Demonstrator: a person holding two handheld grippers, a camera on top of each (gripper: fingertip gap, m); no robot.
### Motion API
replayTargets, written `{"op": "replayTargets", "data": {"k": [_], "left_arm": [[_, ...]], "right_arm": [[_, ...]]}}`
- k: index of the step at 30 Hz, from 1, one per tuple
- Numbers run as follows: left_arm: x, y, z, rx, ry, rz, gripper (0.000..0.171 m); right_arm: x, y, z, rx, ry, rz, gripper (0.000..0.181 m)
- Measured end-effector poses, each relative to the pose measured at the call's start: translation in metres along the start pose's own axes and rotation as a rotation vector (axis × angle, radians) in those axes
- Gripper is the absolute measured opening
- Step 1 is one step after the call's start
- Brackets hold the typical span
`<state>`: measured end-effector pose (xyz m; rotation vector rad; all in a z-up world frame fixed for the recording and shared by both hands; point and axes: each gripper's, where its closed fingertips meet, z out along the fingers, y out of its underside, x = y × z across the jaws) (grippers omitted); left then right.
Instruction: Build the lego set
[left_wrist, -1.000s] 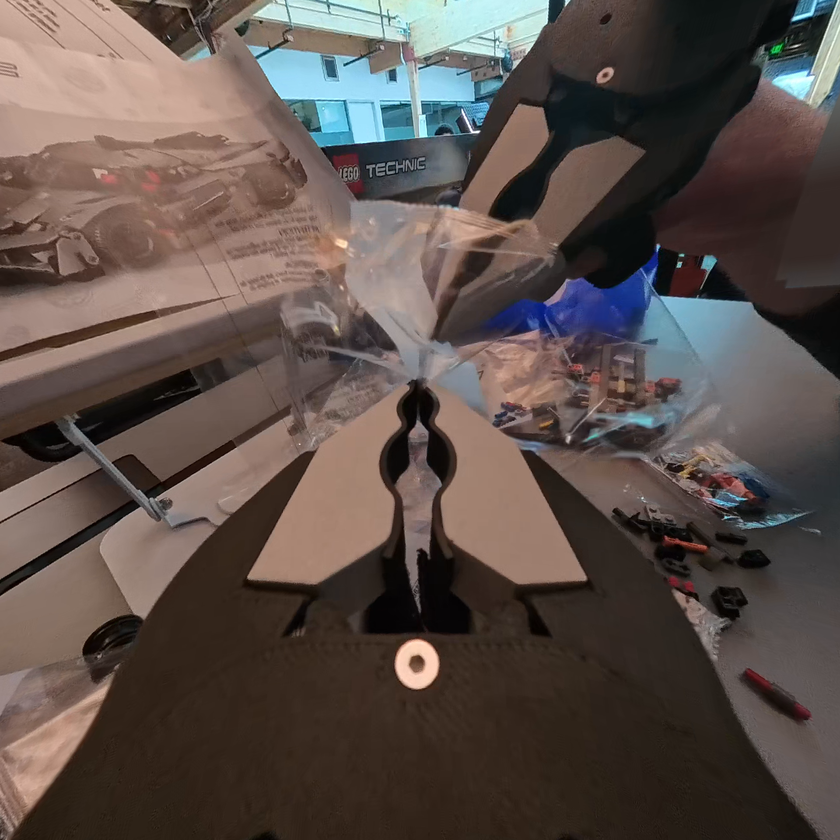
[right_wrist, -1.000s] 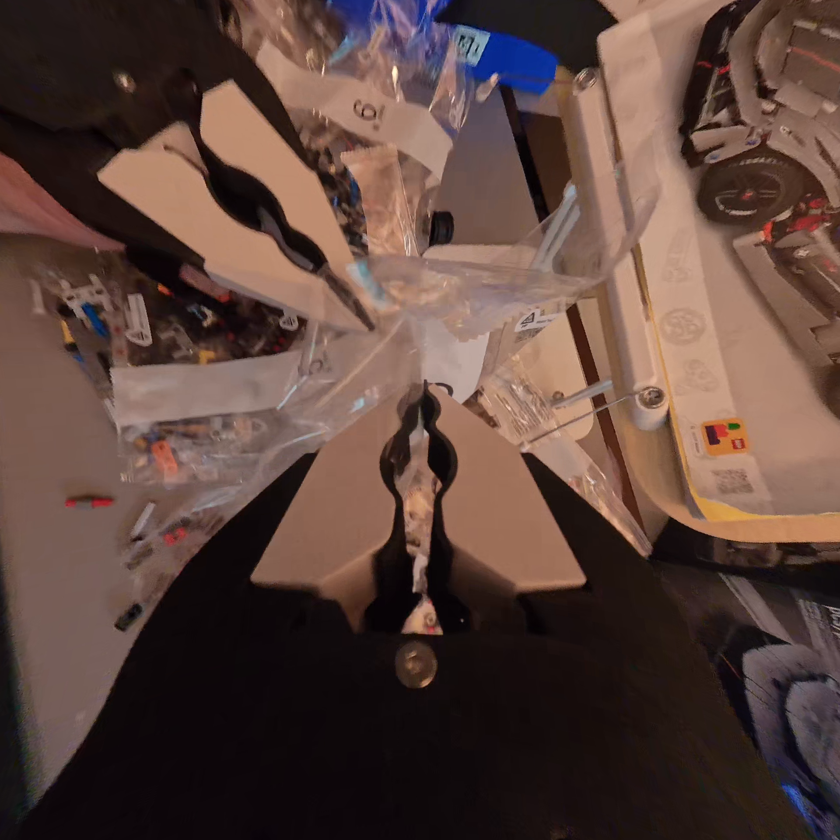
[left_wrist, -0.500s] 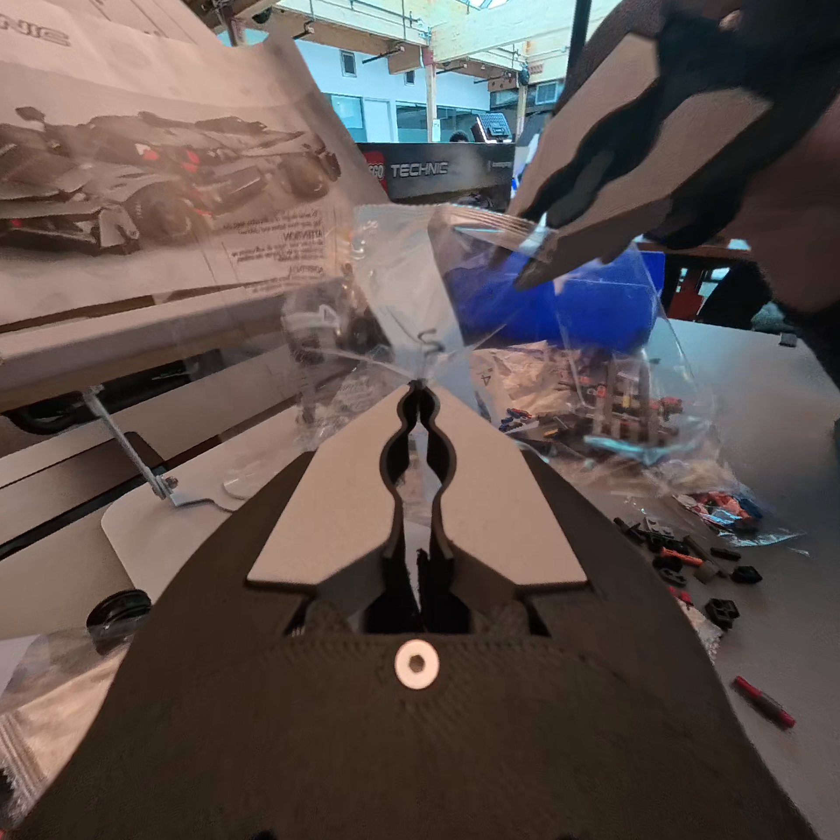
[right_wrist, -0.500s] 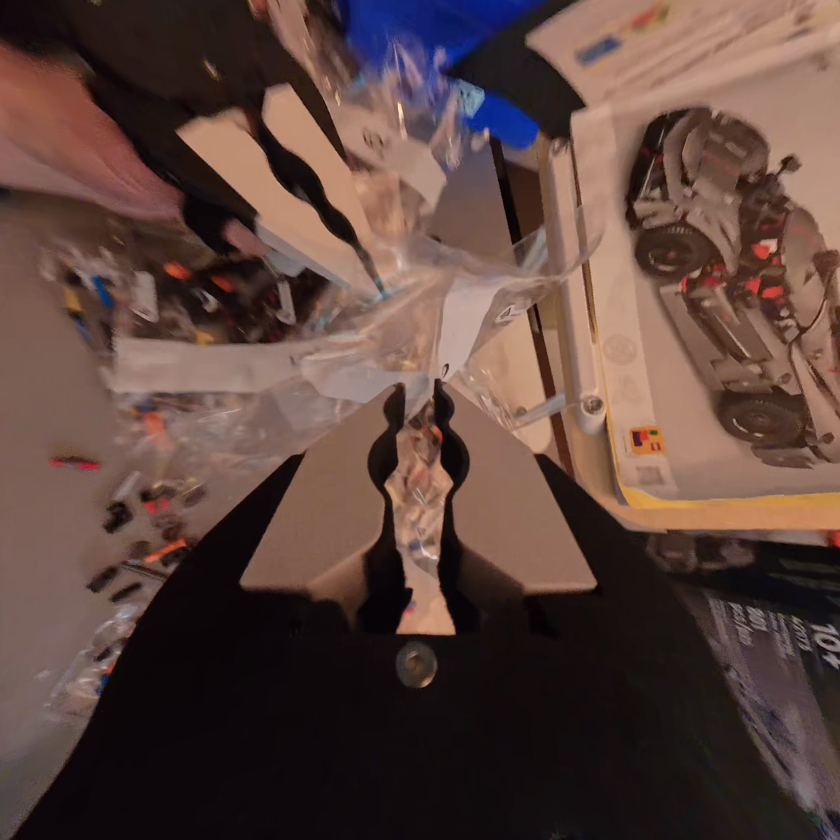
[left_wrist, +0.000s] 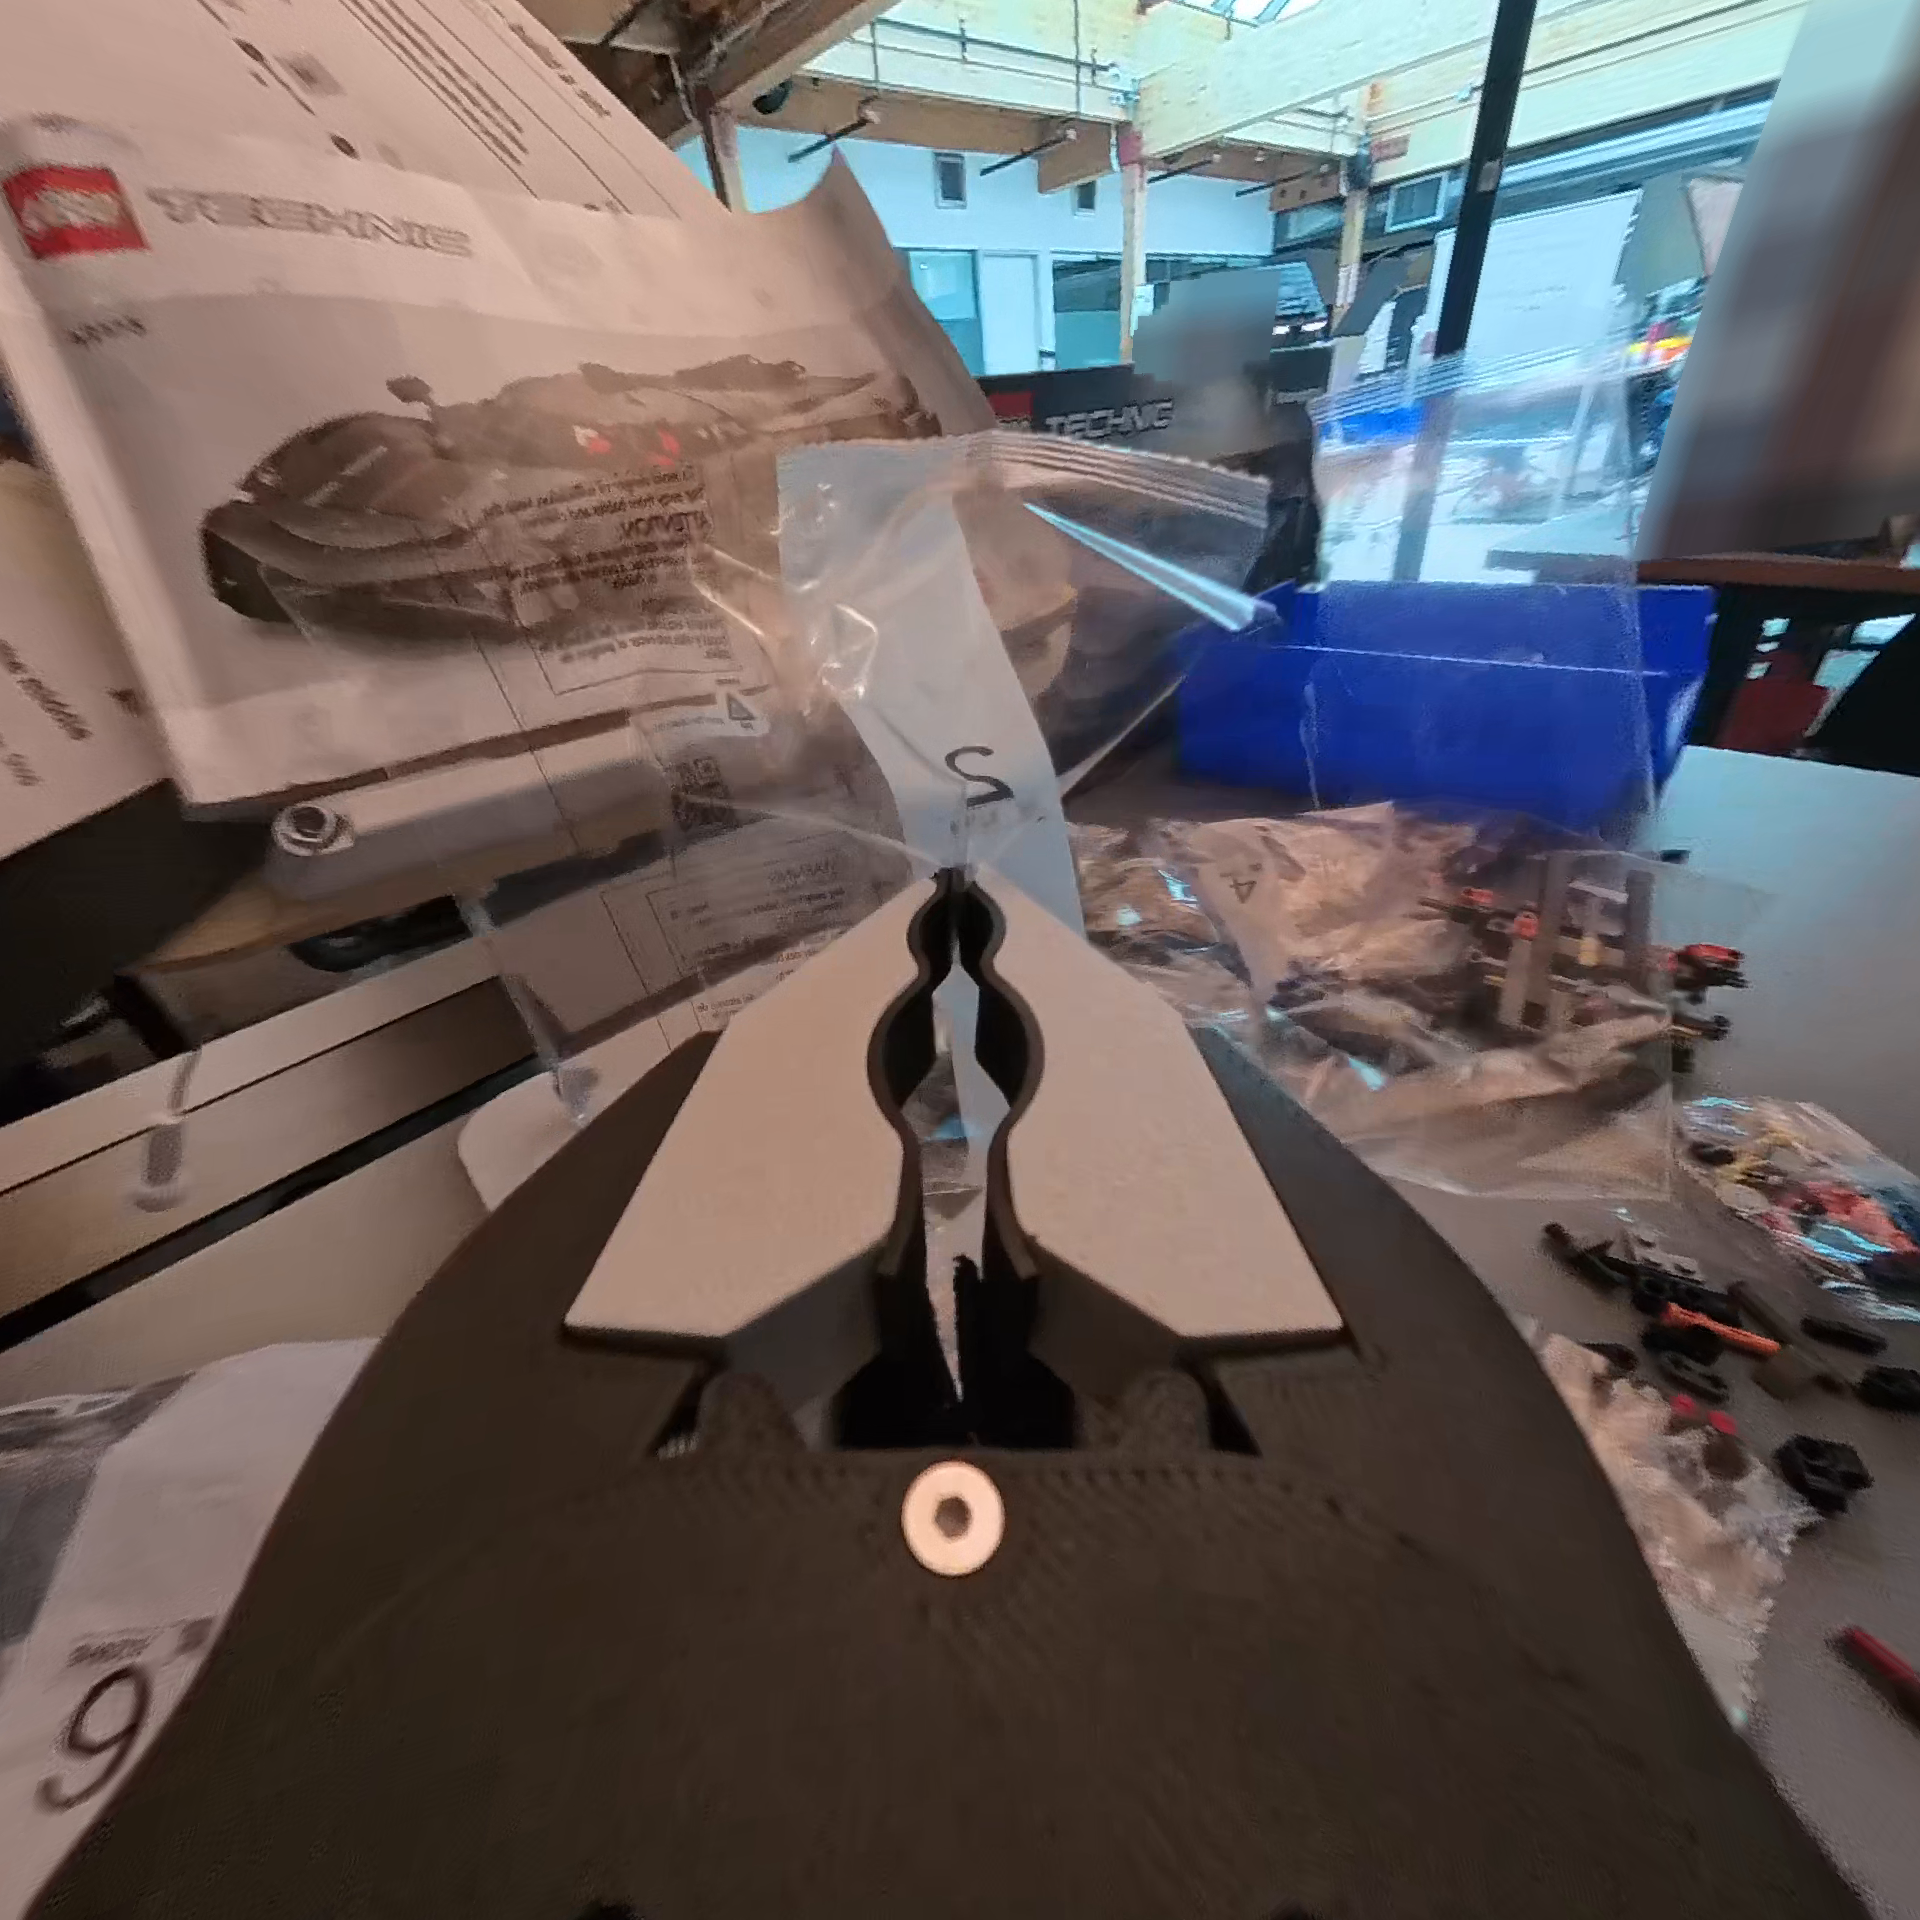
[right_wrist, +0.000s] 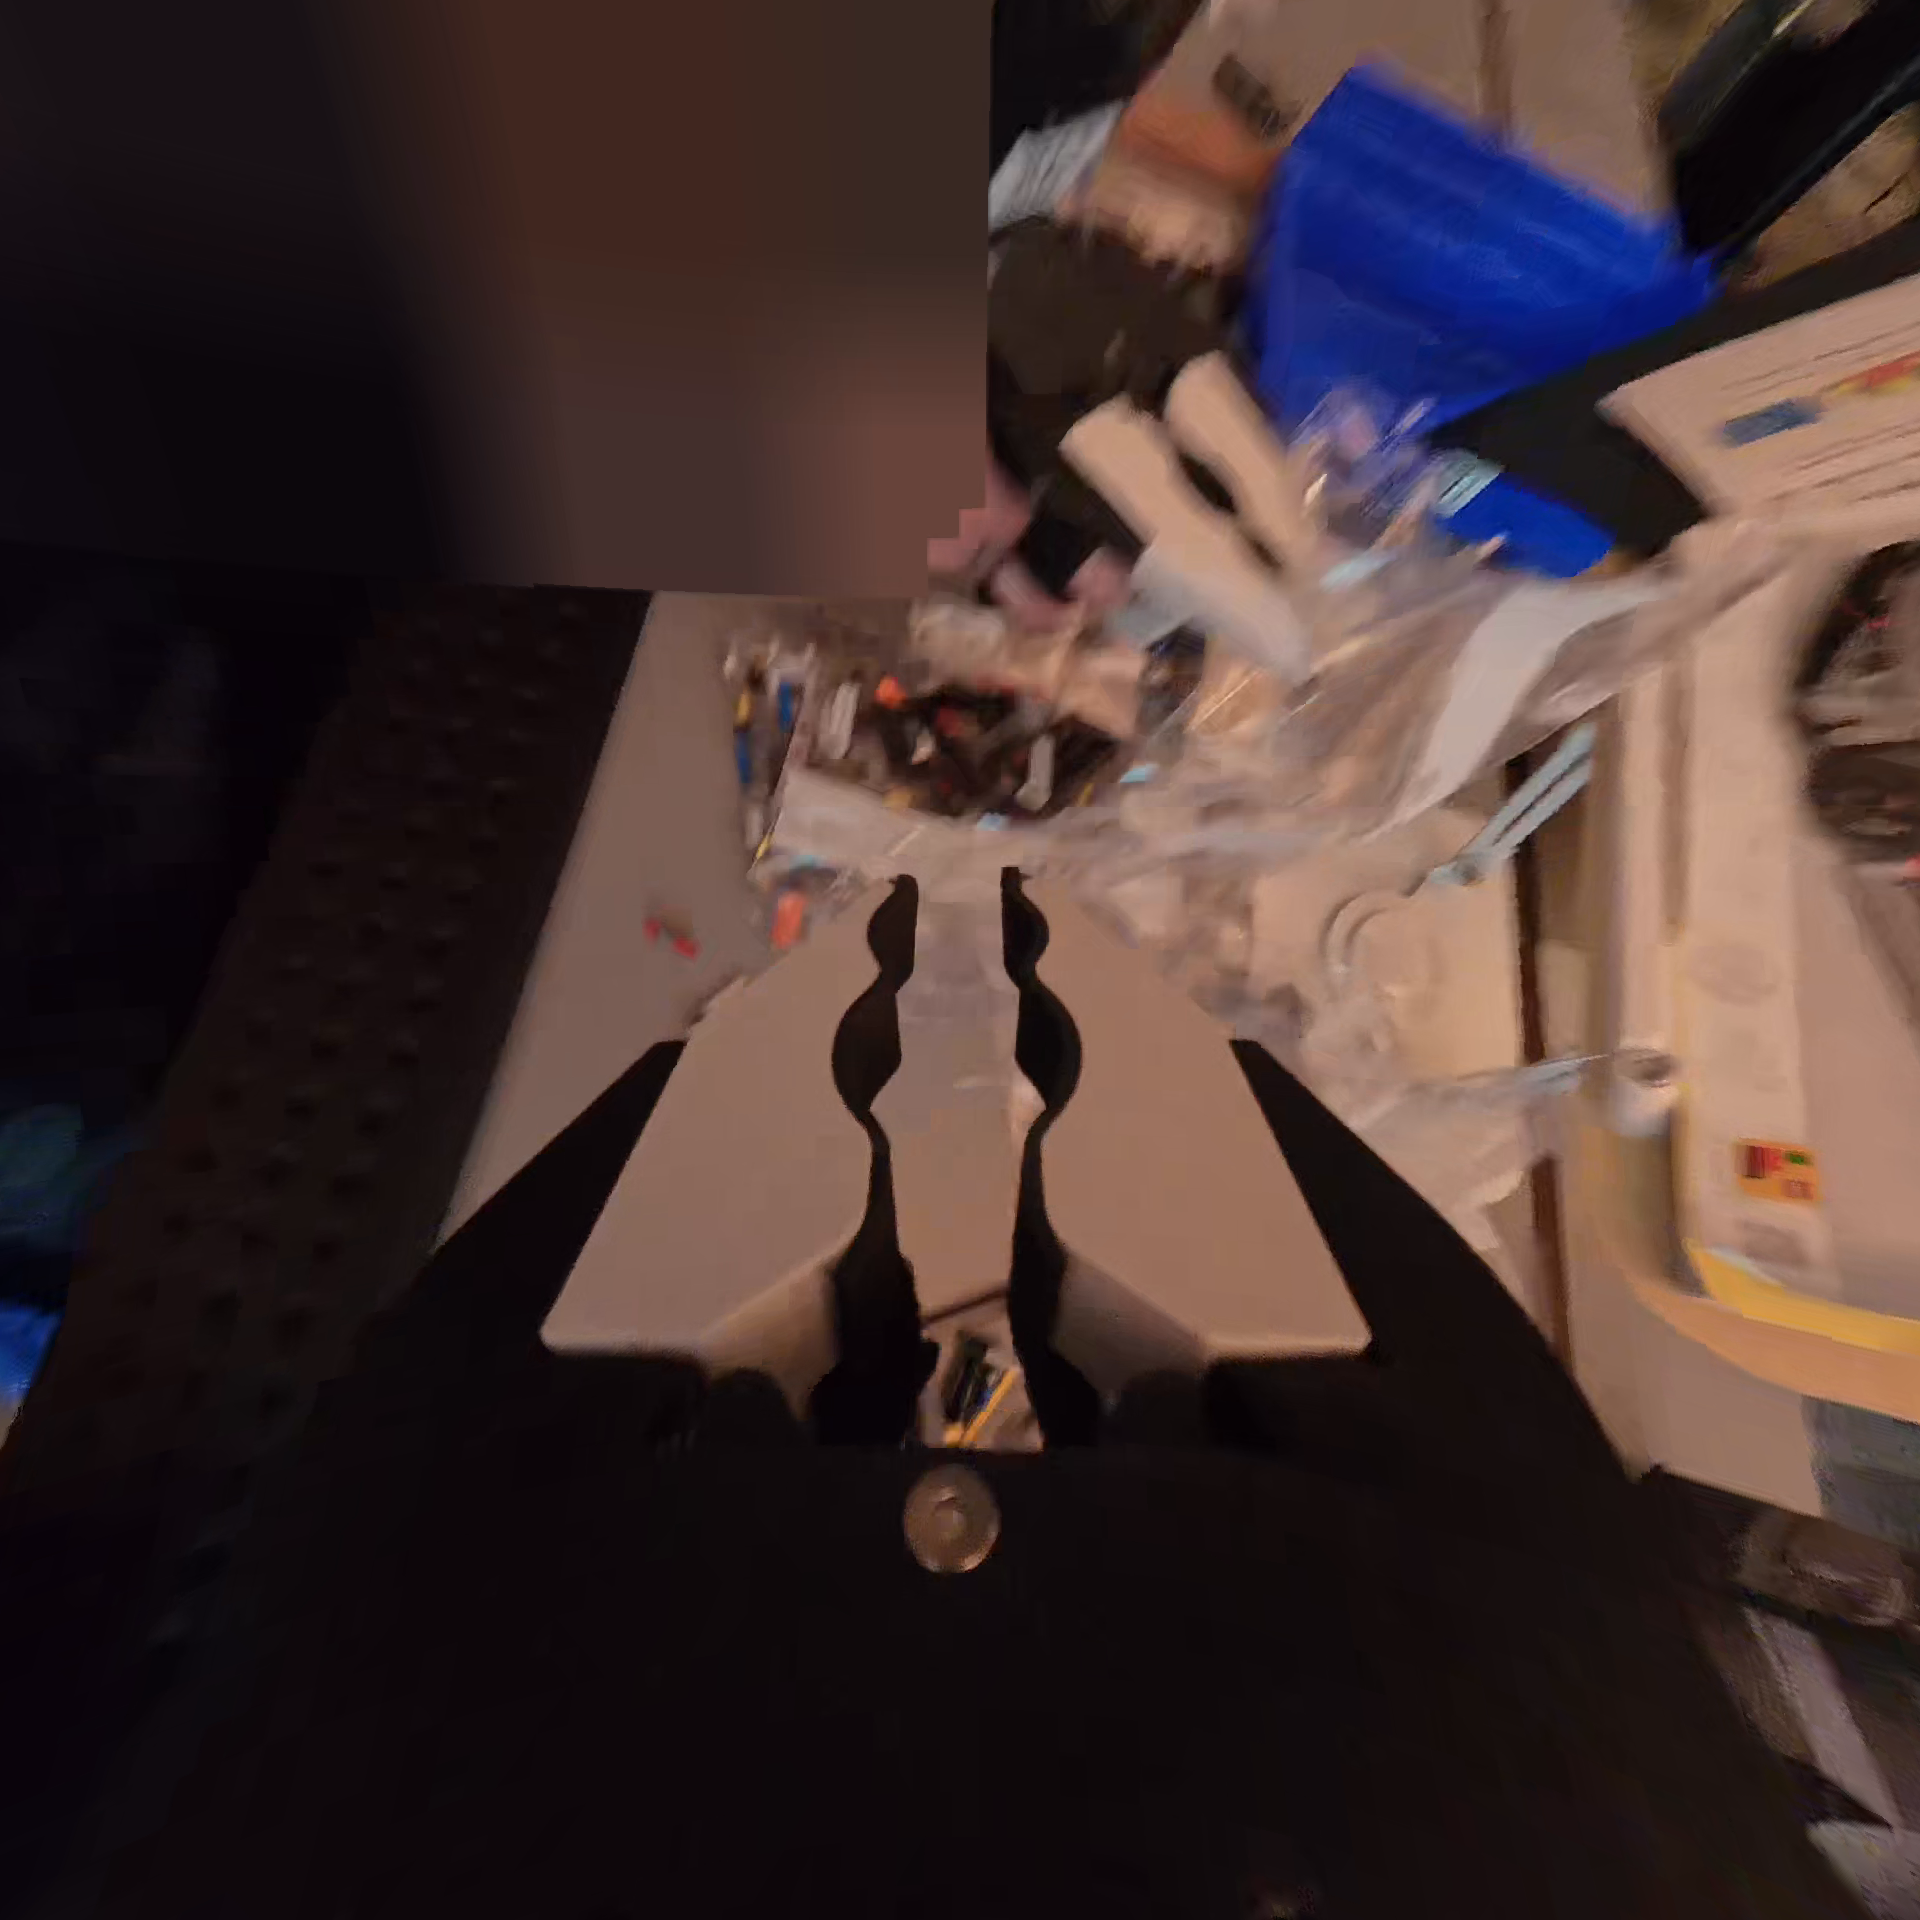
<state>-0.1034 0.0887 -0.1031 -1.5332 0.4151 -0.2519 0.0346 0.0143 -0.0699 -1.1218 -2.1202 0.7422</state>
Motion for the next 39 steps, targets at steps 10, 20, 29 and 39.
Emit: {"op": "replayTargets", "data": {"k": [10, 20, 29, 39], "left_arm": [[0.001, 0.014, 0.006, -0.066, 0.007, -0.015, 0.000], [0.011, 0.025, 0.014, -0.105, 0.033, 0.009, 0.000], [0.014, 0.027, 0.014, -0.115, 0.044, 0.004, 0.000], [0.016, 0.028, 0.015, -0.122, 0.054, 0.000, 0.000]], "right_arm": [[-0.071, 0.119, 0.105, -0.493, -0.278, 0.081, 0.028], [-0.065, 0.147, 0.133, -0.505, -0.254, 0.119, 0.018], [-0.064, 0.142, 0.138, -0.485, -0.249, 0.116, 0.011], [-0.059, 0.122, 0.120, -0.397, -0.235, 0.100, 0.004]]}}
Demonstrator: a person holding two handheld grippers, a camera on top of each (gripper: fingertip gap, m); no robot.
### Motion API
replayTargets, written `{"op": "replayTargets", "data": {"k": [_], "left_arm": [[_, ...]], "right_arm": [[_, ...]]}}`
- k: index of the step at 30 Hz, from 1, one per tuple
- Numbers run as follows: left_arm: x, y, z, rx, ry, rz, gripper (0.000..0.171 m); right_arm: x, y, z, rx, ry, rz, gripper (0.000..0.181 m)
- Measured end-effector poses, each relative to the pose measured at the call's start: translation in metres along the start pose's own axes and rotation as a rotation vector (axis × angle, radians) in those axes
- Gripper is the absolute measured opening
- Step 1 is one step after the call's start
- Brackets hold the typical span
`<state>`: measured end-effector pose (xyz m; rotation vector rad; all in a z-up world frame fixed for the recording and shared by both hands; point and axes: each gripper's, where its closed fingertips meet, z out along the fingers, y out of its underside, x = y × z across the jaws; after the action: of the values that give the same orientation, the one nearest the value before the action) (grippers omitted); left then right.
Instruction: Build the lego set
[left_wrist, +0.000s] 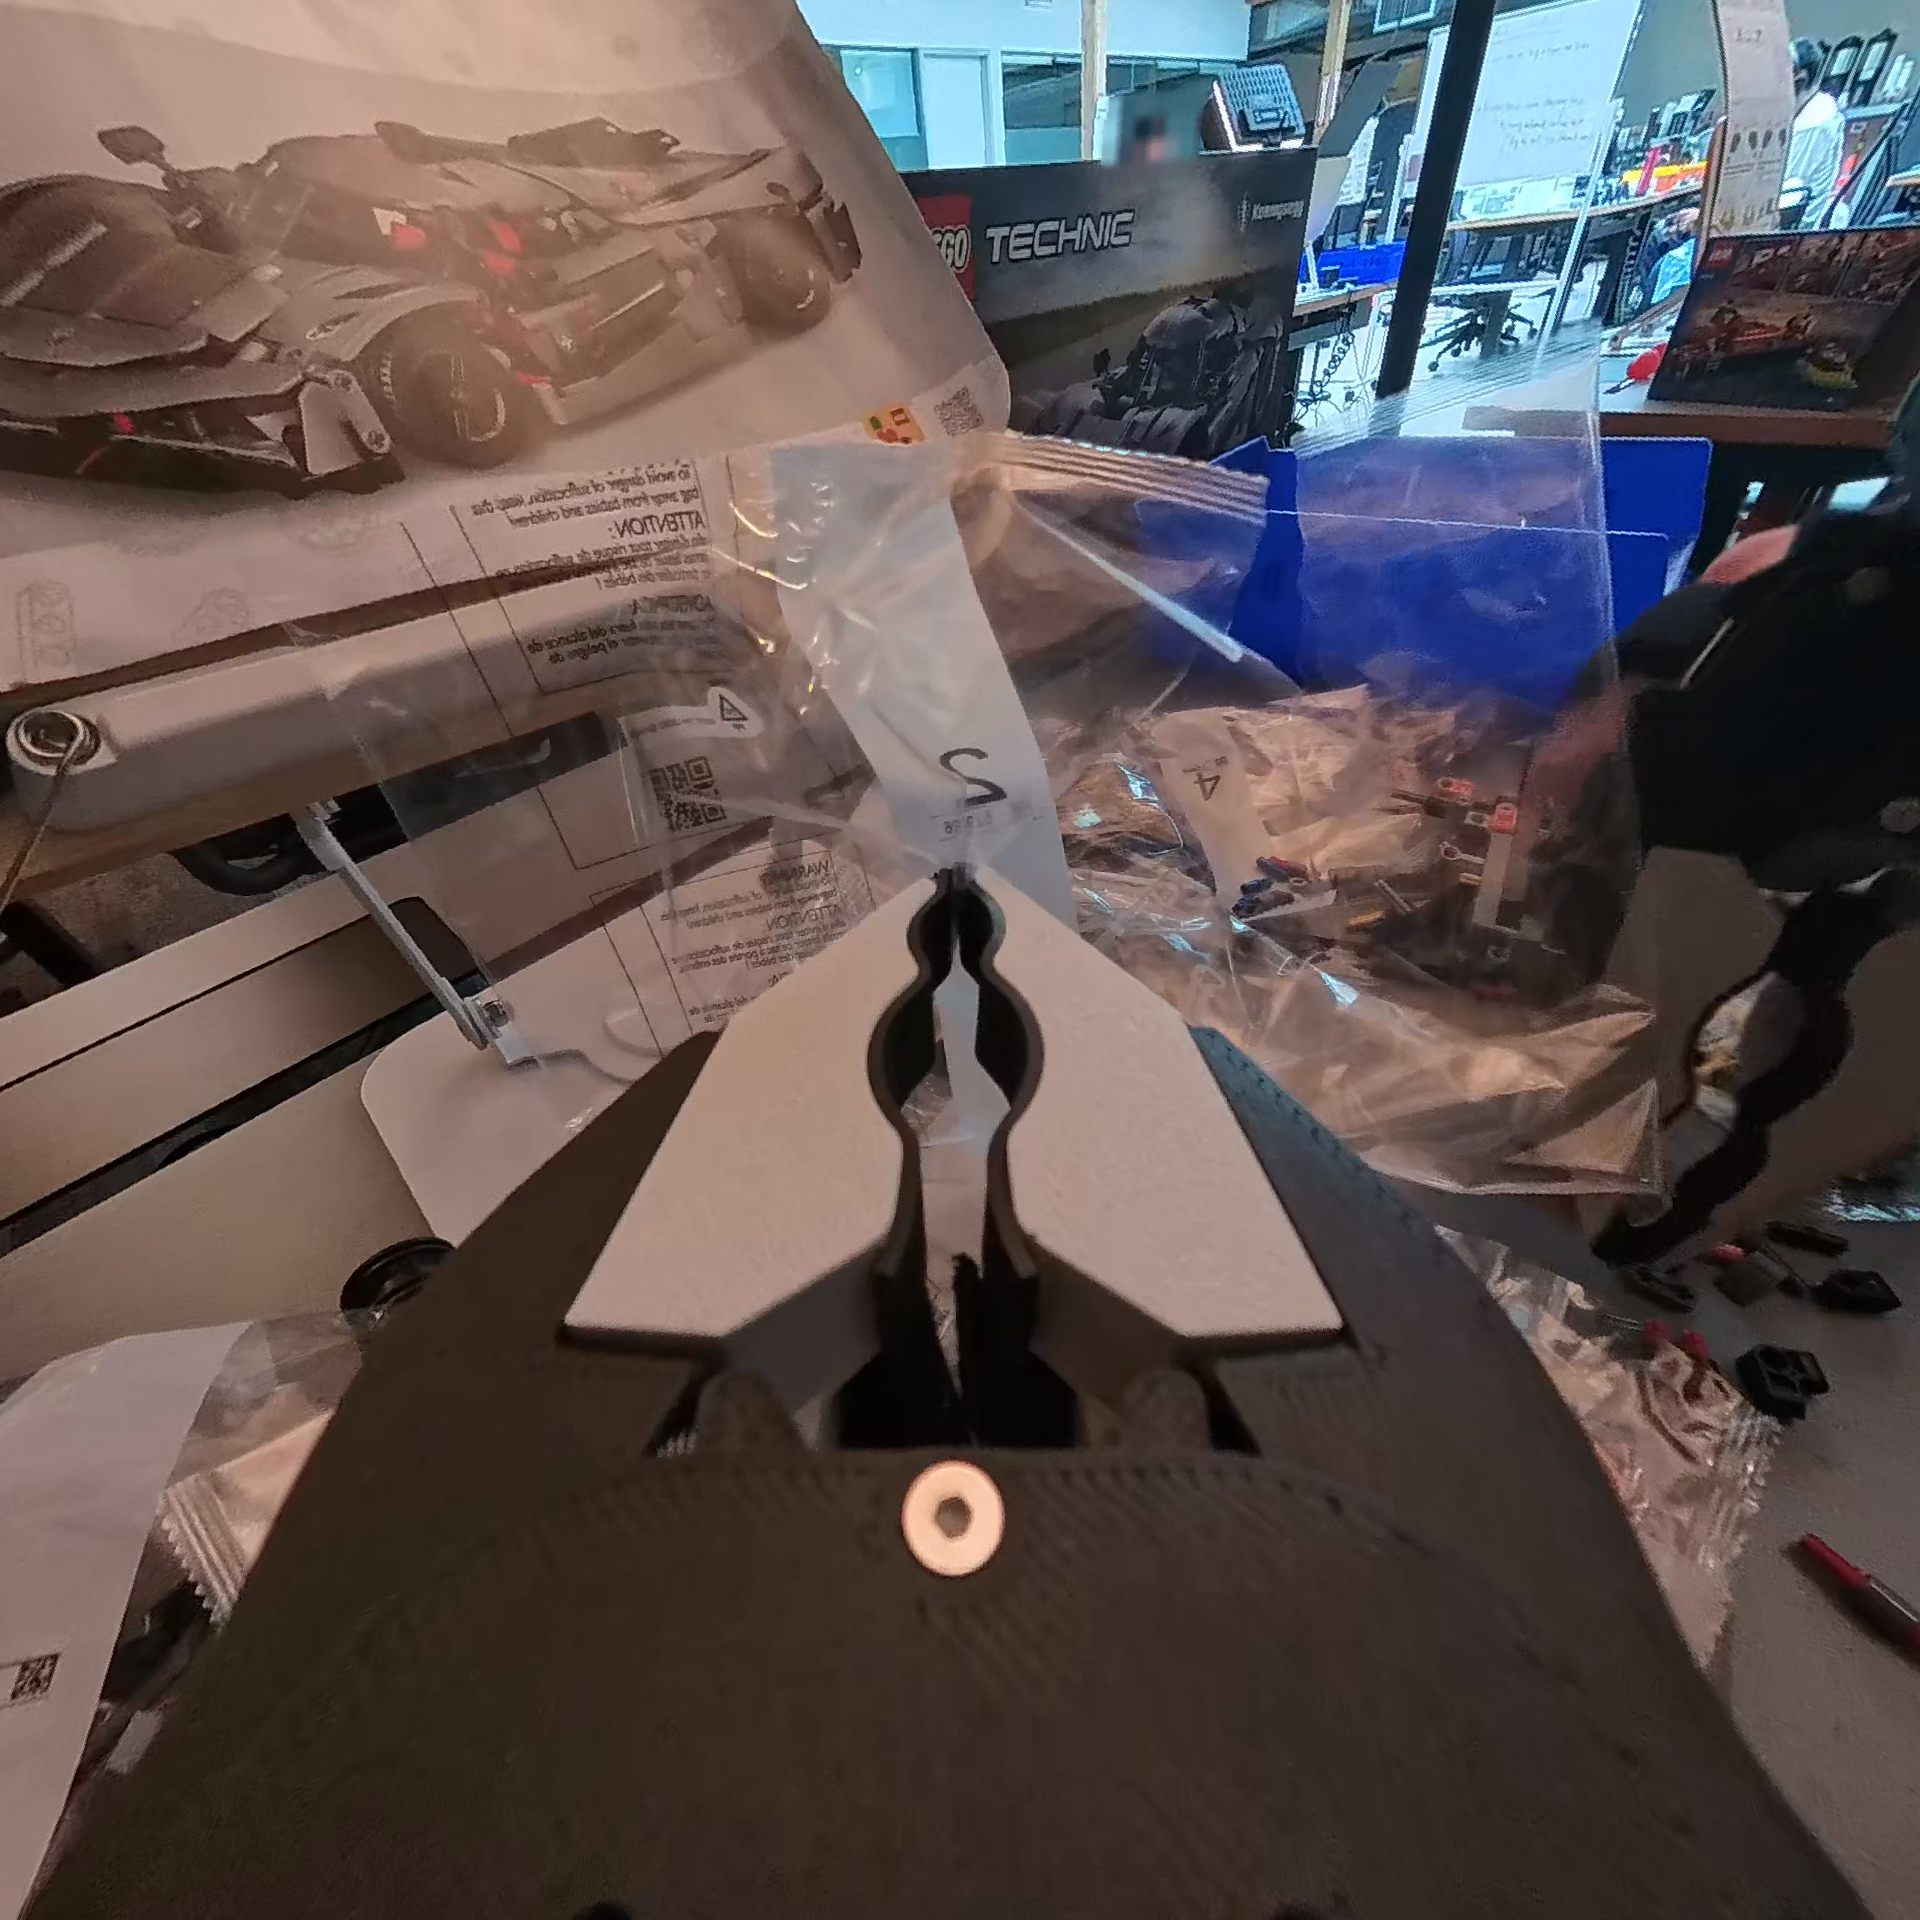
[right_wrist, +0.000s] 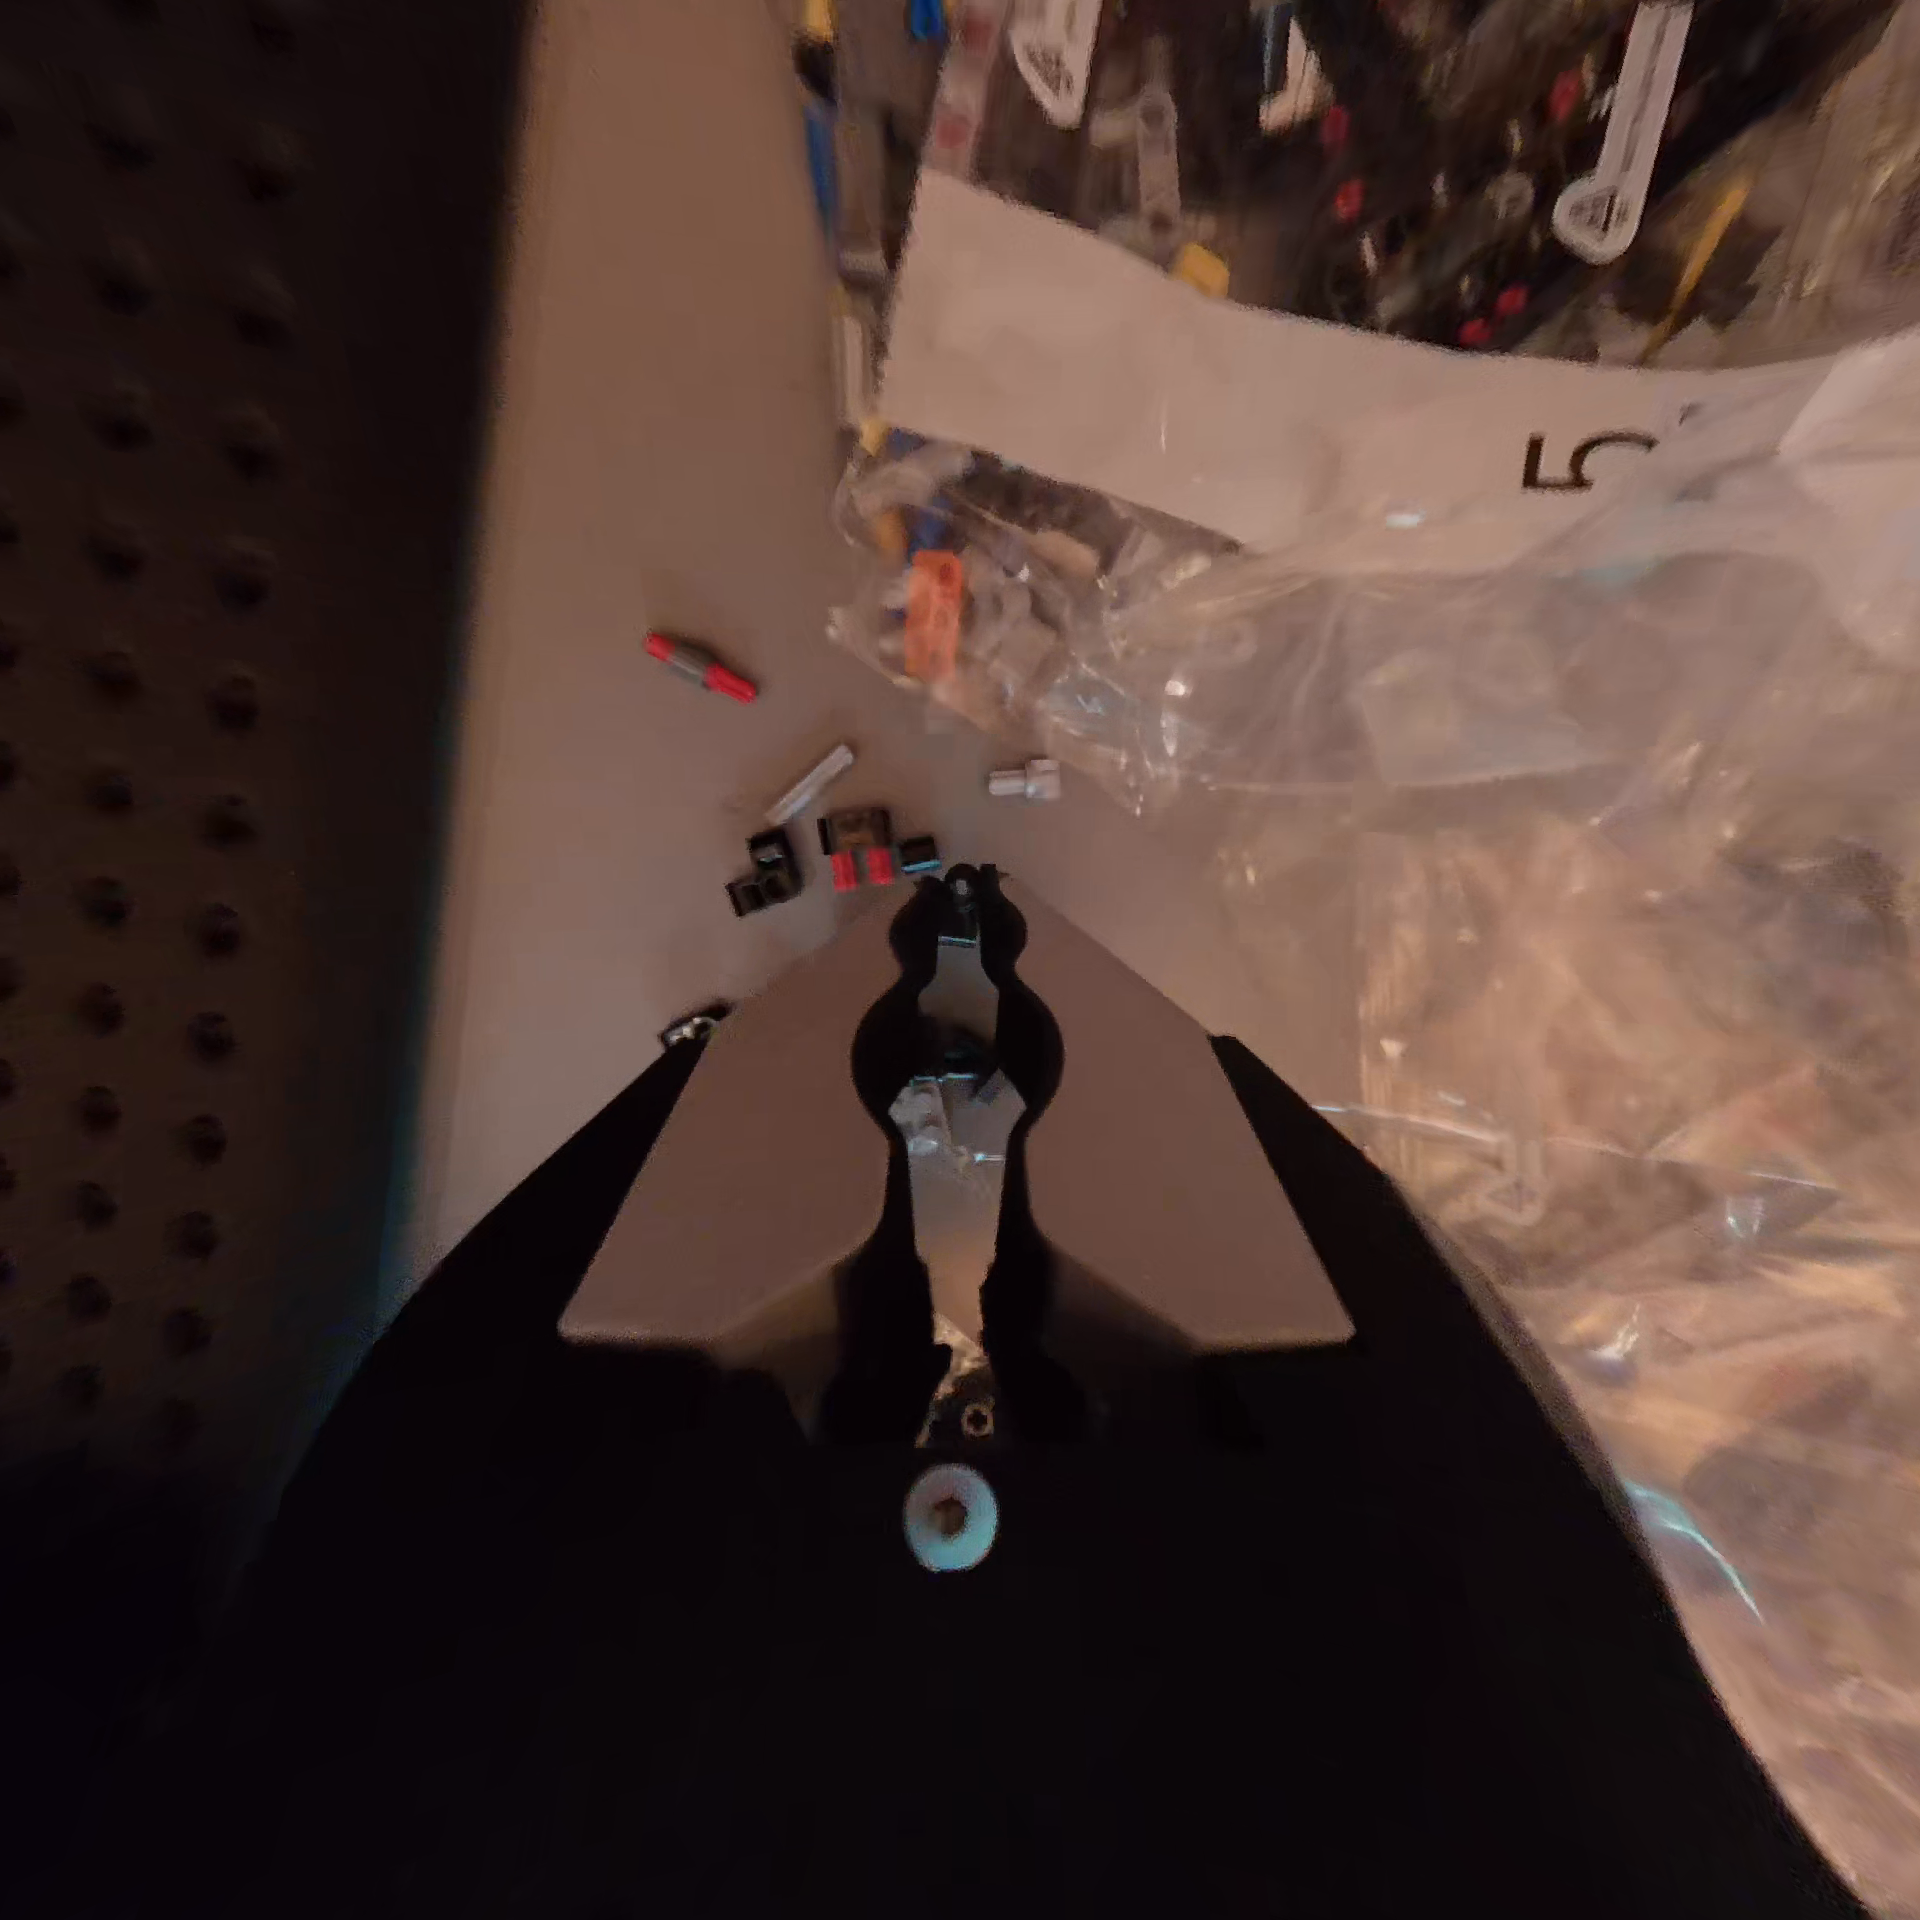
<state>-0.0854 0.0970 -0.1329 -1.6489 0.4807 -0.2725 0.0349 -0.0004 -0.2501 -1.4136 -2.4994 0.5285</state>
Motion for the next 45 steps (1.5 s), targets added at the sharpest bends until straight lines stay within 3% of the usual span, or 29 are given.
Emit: {"op": "replayTargets", "data": {"k": [5, 9, 12, 17, 19, 22, 26, 30, 32, 40, 45], "left_arm": [[0.005, 0.002, 0.003, -0.011, 0.018, -0.005, 0.000], [0.012, 0.004, 0.007, -0.022, 0.038, -0.004, 0.000], [0.017, 0.006, 0.010, -0.034, 0.056, -0.006, 0.000], [0.025, 0.008, 0.011, -0.041, 0.103, -0.053, 0.000], [0.024, 0.009, 0.011, -0.043, 0.118, -0.089, 0.000], [0.022, 0.009, 0.009, -0.036, 0.139, -0.151, 0.000], [0.021, 0.008, 0.009, -0.030, 0.153, -0.197, 0.000], [0.015, 0.006, 0.007, -0.010, 0.145, -0.234, 0.000], [0.011, 0.005, 0.006, 0.002, 0.138, -0.255, 0.000], [0.005, 0.010, 0.007, -0.007, 0.122, -0.270, 0.000], [0.002, 0.012, 0.006, -0.010, 0.116, -0.276, 0.000]], "right_arm": [[-0.003, -0.048, -0.056, 0.257, 0.056, -0.048, 0.004], [0.024, -0.083, -0.109, 0.473, 0.216, -0.017, 0.005], [0.052, -0.081, -0.113, 0.441, 0.310, 0.048, 0.004], [0.110, -0.059, -0.091, 0.224, 0.543, 0.120, 0.013], [0.115, -0.053, -0.087, 0.181, 0.568, 0.119, 0.016], [0.107, -0.059, -0.100, 0.237, 0.582, 0.115, 0.012], [0.083, -0.069, -0.120, 0.293, 0.531, 0.087, 0.012], [0.006, -0.084, -0.112, 0.330, 0.196, -0.060, 0.014], [-0.021, -0.075, -0.101, 0.257, 0.096, -0.111, 0.015], [-0.017, -0.016, -0.005, -0.068, 0.008, -0.036, 0.024], [-0.020, 0.001, 0.020, -0.133, -0.041, -0.025, 0.028]]}}
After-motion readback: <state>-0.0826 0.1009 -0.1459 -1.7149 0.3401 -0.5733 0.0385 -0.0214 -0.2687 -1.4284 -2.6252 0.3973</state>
